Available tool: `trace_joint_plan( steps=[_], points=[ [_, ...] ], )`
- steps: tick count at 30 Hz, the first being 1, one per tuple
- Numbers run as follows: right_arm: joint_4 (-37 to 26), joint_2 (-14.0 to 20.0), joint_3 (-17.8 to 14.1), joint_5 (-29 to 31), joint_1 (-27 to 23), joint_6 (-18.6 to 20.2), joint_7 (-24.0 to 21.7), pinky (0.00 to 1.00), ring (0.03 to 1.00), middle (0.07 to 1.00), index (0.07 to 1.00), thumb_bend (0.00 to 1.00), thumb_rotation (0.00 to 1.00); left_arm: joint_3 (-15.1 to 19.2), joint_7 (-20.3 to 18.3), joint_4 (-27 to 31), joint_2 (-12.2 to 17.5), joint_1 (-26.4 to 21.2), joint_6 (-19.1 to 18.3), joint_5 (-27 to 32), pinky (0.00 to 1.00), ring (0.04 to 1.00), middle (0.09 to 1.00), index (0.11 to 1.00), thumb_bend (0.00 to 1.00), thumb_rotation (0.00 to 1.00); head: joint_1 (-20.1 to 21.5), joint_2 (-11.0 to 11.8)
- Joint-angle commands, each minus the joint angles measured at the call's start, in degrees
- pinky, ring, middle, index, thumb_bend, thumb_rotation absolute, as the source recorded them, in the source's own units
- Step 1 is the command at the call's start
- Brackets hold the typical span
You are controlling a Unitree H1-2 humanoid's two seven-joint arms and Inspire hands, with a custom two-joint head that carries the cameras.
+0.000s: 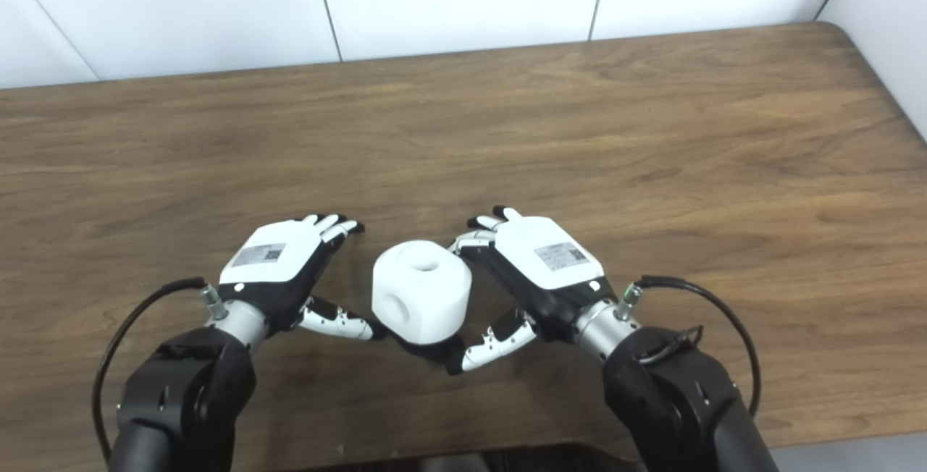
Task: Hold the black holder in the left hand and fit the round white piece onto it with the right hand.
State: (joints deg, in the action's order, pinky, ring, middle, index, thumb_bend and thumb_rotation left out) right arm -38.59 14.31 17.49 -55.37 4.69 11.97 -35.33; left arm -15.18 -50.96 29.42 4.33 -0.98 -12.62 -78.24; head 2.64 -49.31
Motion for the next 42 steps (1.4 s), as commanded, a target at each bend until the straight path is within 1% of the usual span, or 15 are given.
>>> trace_joint_plan(
  steps=[1, 7, 13, 14, 22, 24, 27, 32, 37, 42],
  points=[
    [-1.5, 0.0, -0.9, 0.4, -1.5, -1.5, 0.9, 1.0, 0.934, 0.823, 0.712, 0.96, 0.44, -0.2, -1.5, -3.3, 0.7, 0.8, -0.3, -0.3, 1.0, 0.975, 0.953, 0.907, 1.0, 0.41, -0.1, 0.0],
    [-4.9, -0.2, -2.9, 1.1, -2.5, -1.1, -0.3, 1.0, 0.928, 0.818, 0.712, 0.99, 0.41, -0.1, -1.7, -3.6, 0.7, 0.6, -0.8, 0.1, 1.0, 0.984, 0.955, 0.907, 1.0, 0.4, -0.1, 0.2],
    [-8.8, -0.1, -5.5, 1.7, -4.5, -0.3, -3.0, 1.0, 0.931, 0.819, 0.715, 1.0, 0.42, -0.1, -1.8, -3.9, 0.7, 0.5, -1.0, -0.1, 1.0, 0.986, 0.956, 0.898, 1.0, 0.39, -0.1, 0.2],
    [-9.4, -0.1, -5.9, 1.8, -4.8, -0.3, -3.5, 1.0, 0.933, 0.822, 0.717, 0.99, 0.43, -0.1, -1.7, -4.0, 0.8, 0.5, -1.0, 0.0, 1.0, 0.985, 0.955, 0.896, 1.0, 0.39, -0.2, 0.5],
    [-11.1, 0.3, -8.8, 2.0, -7.8, -0.8, -5.6, 1.0, 0.937, 0.82, 0.713, 0.99, 0.45, -0.1, -2.1, -4.0, 0.8, 0.5, -1.1, 0.1, 1.0, 0.987, 0.957, 0.896, 1.0, 0.39, -0.3, 0.5],
    [-11.2, 0.4, -9.5, 2.0, -8.6, -0.5, -6.2, 1.0, 0.935, 0.821, 0.715, 0.99, 0.45, 0.1, -2.2, -3.9, 0.7, 0.5, -1.3, 0.1, 1.0, 0.992, 0.959, 0.896, 1.0, 0.38, -0.3, 0.5],
    [-11.3, 0.1, -10.5, 2.6, -9.2, -0.5, -6.1, 1.0, 0.931, 0.816, 0.711, 0.99, 0.45, 0.1, -2.7, -3.8, 0.7, 0.4, -1.4, -0.4, 1.0, 0.991, 0.959, 0.896, 1.0, 0.37, -0.2, 0.4],
    [-10.7, -0.8, -10.9, 2.9, -9.0, -0.9, -5.3, 1.0, 0.921, 0.809, 0.708, 0.95, 0.49, 0.1, -2.7, -3.9, 0.7, 0.2, -1.4, -1.1, 1.0, 0.987, 0.954, 0.892, 1.0, 0.31, -0.2, 0.3],
    [-9.6, -1.5, -10.6, 2.3, -8.7, -1.5, -4.8, 1.0, 0.926, 0.811, 0.713, 0.94, 0.52, 0.1, -3.8, -3.9, 0.5, 0.0, -1.6, -2.6, 1.0, 0.993, 0.954, 0.895, 1.0, 0.26, -0.3, 0.2],
    [-9.5, -2.0, -10.2, 2.7, -7.4, -1.6, -5.1, 1.0, 0.921, 0.812, 0.709, 0.95, 0.48, 0.2, -3.8, -3.7, 0.5, -0.1, -1.3, -2.6, 1.0, 0.991, 0.954, 0.892, 1.0, 0.26, -0.4, 0.2]
  ],
)
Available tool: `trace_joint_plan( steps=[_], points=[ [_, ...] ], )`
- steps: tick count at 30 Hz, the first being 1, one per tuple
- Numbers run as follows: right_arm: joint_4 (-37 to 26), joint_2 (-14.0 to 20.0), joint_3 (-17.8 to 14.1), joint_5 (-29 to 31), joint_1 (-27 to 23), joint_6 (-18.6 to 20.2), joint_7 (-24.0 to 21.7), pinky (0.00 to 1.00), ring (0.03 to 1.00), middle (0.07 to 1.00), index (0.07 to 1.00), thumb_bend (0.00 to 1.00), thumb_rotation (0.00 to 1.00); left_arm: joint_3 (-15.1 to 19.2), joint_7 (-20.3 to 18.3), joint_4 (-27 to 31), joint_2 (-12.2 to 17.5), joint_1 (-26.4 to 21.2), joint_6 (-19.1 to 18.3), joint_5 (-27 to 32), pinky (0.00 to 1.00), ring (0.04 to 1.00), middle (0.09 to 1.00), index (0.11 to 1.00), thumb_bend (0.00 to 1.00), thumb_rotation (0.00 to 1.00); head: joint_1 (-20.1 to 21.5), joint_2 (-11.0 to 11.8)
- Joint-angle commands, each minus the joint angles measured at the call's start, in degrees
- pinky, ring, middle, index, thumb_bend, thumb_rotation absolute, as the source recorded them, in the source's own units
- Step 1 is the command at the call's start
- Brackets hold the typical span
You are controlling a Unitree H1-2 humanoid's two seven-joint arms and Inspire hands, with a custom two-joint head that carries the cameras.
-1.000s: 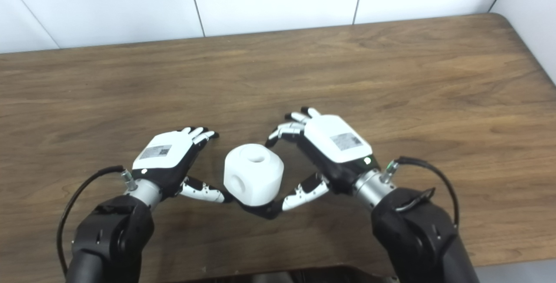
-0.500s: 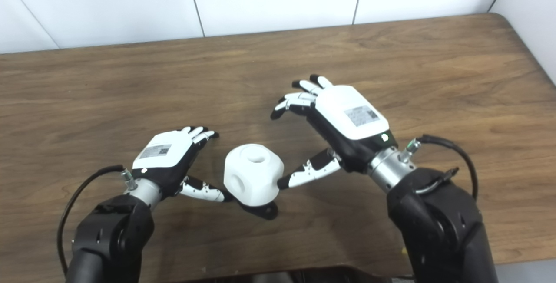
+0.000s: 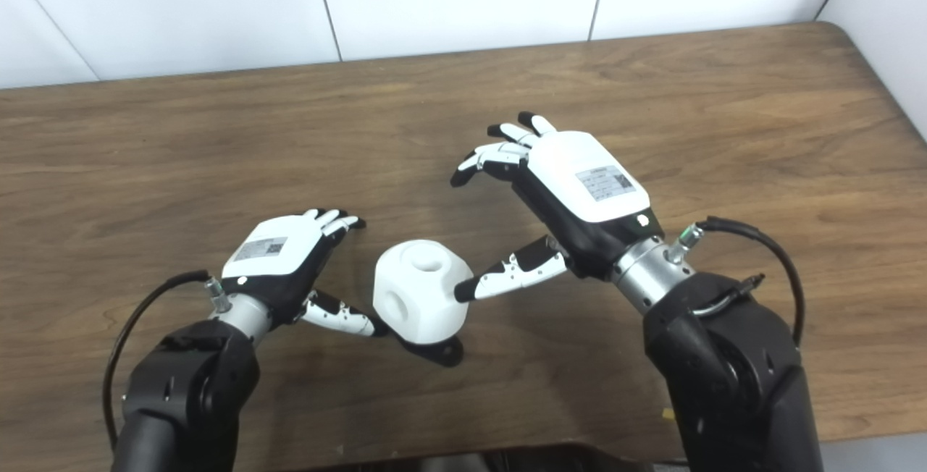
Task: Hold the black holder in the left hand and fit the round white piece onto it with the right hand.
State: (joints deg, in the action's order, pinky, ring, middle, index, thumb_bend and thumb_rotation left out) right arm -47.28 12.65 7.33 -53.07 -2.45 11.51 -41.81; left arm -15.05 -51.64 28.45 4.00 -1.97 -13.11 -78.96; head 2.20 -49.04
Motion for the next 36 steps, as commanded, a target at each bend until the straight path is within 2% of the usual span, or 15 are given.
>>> trace_joint_plan(
  steps=[1, 4, 7, 9, 16, 26, 36],
  points=[
    [-0.8, -0.3, 0.1, 0.5, 0.0, -1.2, 1.3, 1.0, 0.921, 0.813, 0.71, 0.94, 0.47, 0.1, -3.1, -2.8, 0.8, 0.9, -0.8, -1.9, 1.0, 0.991, 0.954, 0.891, 1.0, 0.26, 0.0, -0.1],
    [-0.4, -0.4, 0.7, 0.6, 0.8, -1.7, 1.7, 1.0, 0.919, 0.814, 0.712, 0.93, 0.46, 0.2, -2.9, -2.4, 0.8, 0.9, -0.7, -2.1, 1.0, 0.99, 0.951, 0.891, 1.0, 0.21, 0.0, -0.2],
    [0.4, -0.6, 1.3, 0.1, 1.6, -2.2, 2.1, 1.0, 0.92, 0.817, 0.714, 0.89, 0.45, 0.1, -2.8, -1.8, 0.8, 0.8, -0.5, -3.0, 1.0, 0.985, 0.945, 0.883, 0.98, 0.08, -0.1, -0.2],
    [1.0, -0.8, 1.9, -0.6, 2.2, -2.5, 2.3, 1.0, 0.917, 0.818, 0.713, 0.89, 0.45, 0.3, -3.1, -1.4, 0.6, 0.9, -0.5, -3.2, 1.0, 0.988, 0.947, 0.884, 0.97, 0.06, -0.1, -0.2],
    [2.5, -1.1, 4.2, -1.3, 4.7, -3.7, 3.5, 1.0, 0.909, 0.805, 0.701, 0.9, 0.42, 0.5, -3.3, -0.9, 0.1, 1.1, -0.5, -3.4, 1.0, 0.982, 0.941, 0.876, 0.96, 0.05, -0.3, -0.5],
    [2.5, -1.2, 6.5, -2.5, 7.0, -5.0, 2.7, 1.0, 0.914, 0.811, 0.705, 0.88, 0.42, 0.6, -3.1, -1.5, 0.1, 0.9, -0.5, -3.3, 0.99, 0.981, 0.939, 0.874, 0.96, 0.06, -0.2, -0.7],
    [2.0, -0.3, 6.0, -1.7, 7.7, -6.1, 2.8, 1.0, 0.915, 0.812, 0.705, 0.88, 0.41, 0.7, -2.0, -2.8, 0.1, 0.8, -0.8, -3.3, 0.99, 0.972, 0.933, 0.868, 0.97, 0.05, -0.1, -0.8]
  ],
)
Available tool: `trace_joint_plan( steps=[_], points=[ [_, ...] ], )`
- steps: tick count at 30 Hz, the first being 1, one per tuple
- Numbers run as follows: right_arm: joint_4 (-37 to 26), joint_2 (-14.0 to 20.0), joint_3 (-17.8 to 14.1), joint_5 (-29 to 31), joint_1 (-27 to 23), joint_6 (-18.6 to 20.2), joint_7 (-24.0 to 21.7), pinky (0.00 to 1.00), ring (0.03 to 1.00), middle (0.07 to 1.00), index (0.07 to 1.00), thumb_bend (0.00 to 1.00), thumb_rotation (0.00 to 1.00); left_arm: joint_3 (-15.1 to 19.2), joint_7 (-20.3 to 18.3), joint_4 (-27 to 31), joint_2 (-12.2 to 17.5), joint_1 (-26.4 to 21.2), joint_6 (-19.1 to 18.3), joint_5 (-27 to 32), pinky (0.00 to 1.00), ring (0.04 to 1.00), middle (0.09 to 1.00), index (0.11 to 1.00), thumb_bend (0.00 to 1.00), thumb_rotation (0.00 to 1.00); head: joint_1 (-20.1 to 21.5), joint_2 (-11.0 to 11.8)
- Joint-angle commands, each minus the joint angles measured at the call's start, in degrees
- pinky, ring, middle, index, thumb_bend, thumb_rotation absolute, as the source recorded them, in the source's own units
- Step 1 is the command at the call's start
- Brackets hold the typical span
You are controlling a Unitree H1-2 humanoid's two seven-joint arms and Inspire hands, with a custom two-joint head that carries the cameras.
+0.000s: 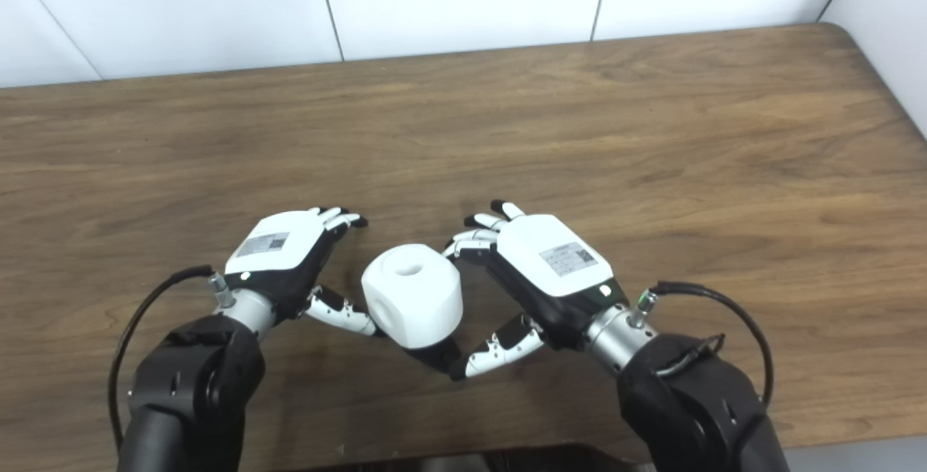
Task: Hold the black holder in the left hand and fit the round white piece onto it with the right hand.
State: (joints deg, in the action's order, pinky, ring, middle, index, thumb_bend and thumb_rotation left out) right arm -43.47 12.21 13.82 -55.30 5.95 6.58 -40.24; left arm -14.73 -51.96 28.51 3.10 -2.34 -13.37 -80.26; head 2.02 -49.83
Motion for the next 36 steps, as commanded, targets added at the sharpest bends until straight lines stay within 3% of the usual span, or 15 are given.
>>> trace_joint_plan(
  steps=[1, 14, 24, 36],
  points=[
    [-2.0, 0.2, -0.6, 0.5, -0.7, -1.2, 1.1, 1.0, 0.914, 0.812, 0.705, 0.88, 0.42, 0.4, -1.7, -3.1, 1.0, 1.2, -0.7, -2.1, 0.99, 0.972, 0.933, 0.866, 0.96, 0.04, 0.1, 0.0],
    [-2.0, 0.3, -2.2, 1.8, -0.8, -0.9, 1.4, 1.0, 0.927, 0.818, 0.71, 0.87, 0.39, 0.0, -1.5, -4.6, 1.5, 1.0, -1.0, -1.8, 0.97, 0.968, 0.929, 0.864, 0.95, 0.05, 0.1, 0.5],
    [-3.6, 1.1, -8.1, 3.1, -4.7, 1.1, 0.7, 1.0, 0.931, 0.828, 0.726, 0.86, 0.42, 0.1, -0.7, -5.0, 1.4, 1.3, -1.3, -1.5, 0.97, 0.967, 0.926, 0.866, 0.95, 0.04, 0.1, 0.7],
    [-10.1, 2.6, -10.4, 4.5, -2.9, 1.3, -2.2, 1.0, 0.929, 0.836, 0.737, 0.84, 0.43, 0.2, 1.1, -5.3, 1.5, 1.5, -1.6, -1.1, 0.97, 0.963, 0.919, 0.842, 0.86, 0.0, 0.1, 1.1]
  ],
)
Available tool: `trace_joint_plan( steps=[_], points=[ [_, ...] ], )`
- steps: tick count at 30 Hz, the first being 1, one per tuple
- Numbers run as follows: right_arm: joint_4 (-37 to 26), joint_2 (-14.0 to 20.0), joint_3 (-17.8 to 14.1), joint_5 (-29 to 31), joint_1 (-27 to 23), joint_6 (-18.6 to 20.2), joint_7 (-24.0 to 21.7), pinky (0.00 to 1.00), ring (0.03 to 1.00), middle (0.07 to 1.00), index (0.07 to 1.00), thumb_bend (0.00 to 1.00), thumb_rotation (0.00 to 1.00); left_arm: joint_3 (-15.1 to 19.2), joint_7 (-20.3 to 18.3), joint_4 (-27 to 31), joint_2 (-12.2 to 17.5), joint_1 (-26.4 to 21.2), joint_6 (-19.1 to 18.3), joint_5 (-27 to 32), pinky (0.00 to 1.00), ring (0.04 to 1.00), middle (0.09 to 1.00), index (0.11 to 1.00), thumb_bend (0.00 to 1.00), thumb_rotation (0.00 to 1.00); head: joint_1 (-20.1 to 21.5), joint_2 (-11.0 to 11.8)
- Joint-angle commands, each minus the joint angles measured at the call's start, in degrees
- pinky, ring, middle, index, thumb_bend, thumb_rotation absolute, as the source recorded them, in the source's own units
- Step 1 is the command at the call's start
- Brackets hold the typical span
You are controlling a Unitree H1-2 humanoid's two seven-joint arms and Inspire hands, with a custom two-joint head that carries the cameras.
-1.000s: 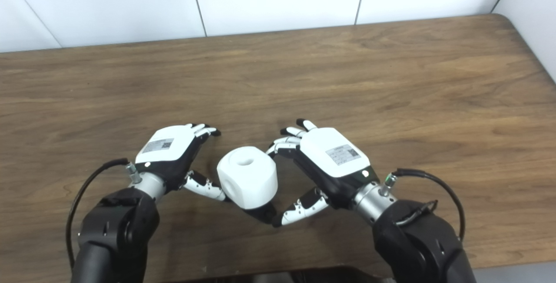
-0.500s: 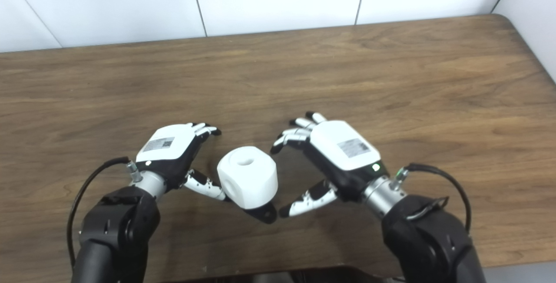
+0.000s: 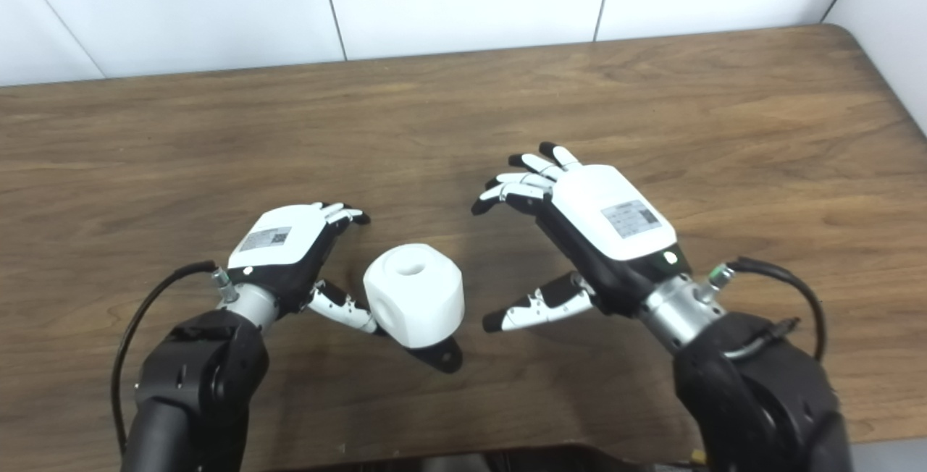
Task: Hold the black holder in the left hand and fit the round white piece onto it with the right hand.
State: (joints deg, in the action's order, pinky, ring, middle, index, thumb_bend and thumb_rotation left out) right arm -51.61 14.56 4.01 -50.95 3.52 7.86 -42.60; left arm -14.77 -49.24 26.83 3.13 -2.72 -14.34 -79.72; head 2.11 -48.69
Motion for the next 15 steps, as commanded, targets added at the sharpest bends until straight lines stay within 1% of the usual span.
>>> trace_joint_plan(
  steps=[1, 5, 9, 15],
  points=[
    [-2.2, 0.2, -0.7, 0.1, -0.5, 0.0, -0.1, 1.0, 0.928, 0.835, 0.738, 0.84, 0.43, 0.2, -1.4, -3.6, 1.5, 1.9, -0.7, -1.6, 0.97, 0.962, 0.918, 0.841, 0.87, 0.0, 0.0, 0.0],
    [-2.3, 0.0, -1.0, 0.1, -0.1, -0.2, -0.3, 1.0, 0.925, 0.835, 0.738, 0.85, 0.45, 0.2, -1.9, -3.2, 1.5, 2.0, -0.8, -1.8, 0.97, 0.965, 0.921, 0.849, 0.88, 0.0, 0.0, -0.1],
    [-2.0, -0.3, -0.7, -0.3, 0.1, -0.3, -0.6, 1.0, 0.92, 0.828, 0.737, 0.86, 0.47, 0.1, -1.6, -3.3, 1.6, 2.0, -0.7, -1.6, 0.97, 0.962, 0.919, 0.848, 0.9, 0.0, 0.0, -0.1],
    [-1.6, -0.8, -0.4, -0.4, 0.4, -0.3, -0.9, 1.0, 0.918, 0.822, 0.735, 0.87, 0.46, 0.0, -1.3, -3.3, 1.8, 2.0, -0.5, -1.3, 0.96, 0.96, 0.919, 0.848, 0.91, 0.01, -0.1, -0.3]
  ],
)
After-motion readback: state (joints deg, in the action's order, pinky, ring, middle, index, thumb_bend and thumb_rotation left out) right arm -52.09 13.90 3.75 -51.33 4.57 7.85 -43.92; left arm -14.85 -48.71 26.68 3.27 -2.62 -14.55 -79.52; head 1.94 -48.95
